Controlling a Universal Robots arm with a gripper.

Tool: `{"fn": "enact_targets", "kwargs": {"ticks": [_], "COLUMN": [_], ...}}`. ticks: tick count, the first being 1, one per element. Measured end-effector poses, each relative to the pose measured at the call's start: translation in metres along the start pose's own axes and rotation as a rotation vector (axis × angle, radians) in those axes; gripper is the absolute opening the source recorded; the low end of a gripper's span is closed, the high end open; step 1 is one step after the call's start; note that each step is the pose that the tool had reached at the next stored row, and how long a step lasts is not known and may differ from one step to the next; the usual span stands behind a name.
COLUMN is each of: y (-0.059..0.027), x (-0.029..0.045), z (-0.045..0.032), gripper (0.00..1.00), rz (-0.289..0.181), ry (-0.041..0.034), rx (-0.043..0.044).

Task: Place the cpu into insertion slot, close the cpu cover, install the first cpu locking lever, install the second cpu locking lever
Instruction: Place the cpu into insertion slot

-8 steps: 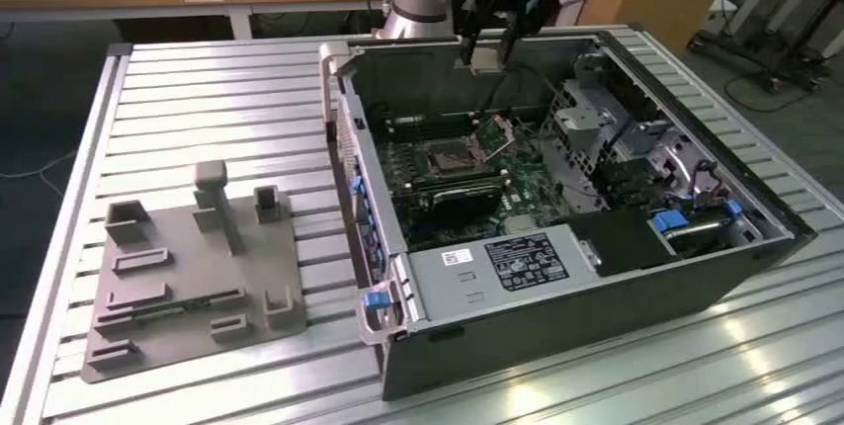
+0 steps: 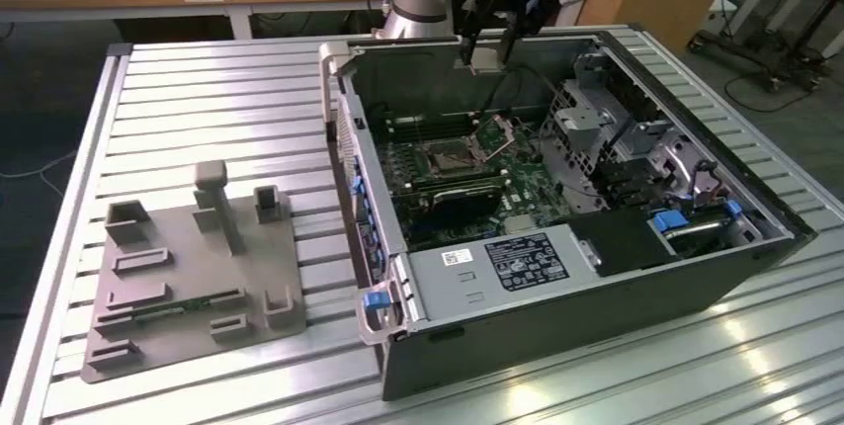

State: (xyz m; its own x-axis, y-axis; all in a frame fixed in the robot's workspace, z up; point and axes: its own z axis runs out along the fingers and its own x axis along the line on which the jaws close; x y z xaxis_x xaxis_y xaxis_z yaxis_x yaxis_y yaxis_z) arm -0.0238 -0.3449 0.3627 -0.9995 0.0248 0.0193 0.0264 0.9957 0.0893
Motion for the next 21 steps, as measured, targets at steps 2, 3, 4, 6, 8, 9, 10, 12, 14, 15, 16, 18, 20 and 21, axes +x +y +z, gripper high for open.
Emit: {"fn": "enact_targets", "kwargs": {"ticks": [2, 3, 4, 6, 8, 9, 10, 12, 14, 15, 16, 18, 20, 21], "y": [0.0000, 0.0000, 0.0000, 0.0000, 0.0000, 0.0000, 0.0000, 0.0000, -0.0001, -0.0001, -0.0001, -0.0001, -0.0001, -0.0002], "x": [0.0000, 0.0000, 0.0000, 0.0000, 0.0000, 0.0000, 0.0000, 0.0000, 0.0000, 0.0000, 0.0000, 0.0000, 0.0000, 0.0000], "z": [0.0000, 0.0000, 0.0000, 0.0000, 0.0001, 0.0001, 0.0002, 0.0004, 0.0007, 0.0008, 0.0010, 0.0013, 0.0015, 0.0016], "gripper": [0.54, 0.54, 0.54, 0.54, 0.54, 0.54, 0.54, 0.54, 0.54, 0.54, 0.54, 0.54, 0.54, 0.54], "rz": [0.000, 0.000, 0.000, 0.001, 0.010, 0.020, 0.031, 0.056, 0.084, 0.097, 0.109, 0.129, 0.148, 0.154], "ry": [0.0000, 0.0000, 0.0000, 0.0000, -0.0009, -0.0017, -0.0027, -0.0049, -0.0075, -0.0086, -0.0097, -0.0115, -0.0132, -0.0138], "rx": [0.0000, 0.0000, 0.0000, 0.0000, -0.0001, -0.0003, -0.0005, -0.0009, -0.0014, -0.0016, -0.0019, -0.0022, -0.0026, -0.0027]}}
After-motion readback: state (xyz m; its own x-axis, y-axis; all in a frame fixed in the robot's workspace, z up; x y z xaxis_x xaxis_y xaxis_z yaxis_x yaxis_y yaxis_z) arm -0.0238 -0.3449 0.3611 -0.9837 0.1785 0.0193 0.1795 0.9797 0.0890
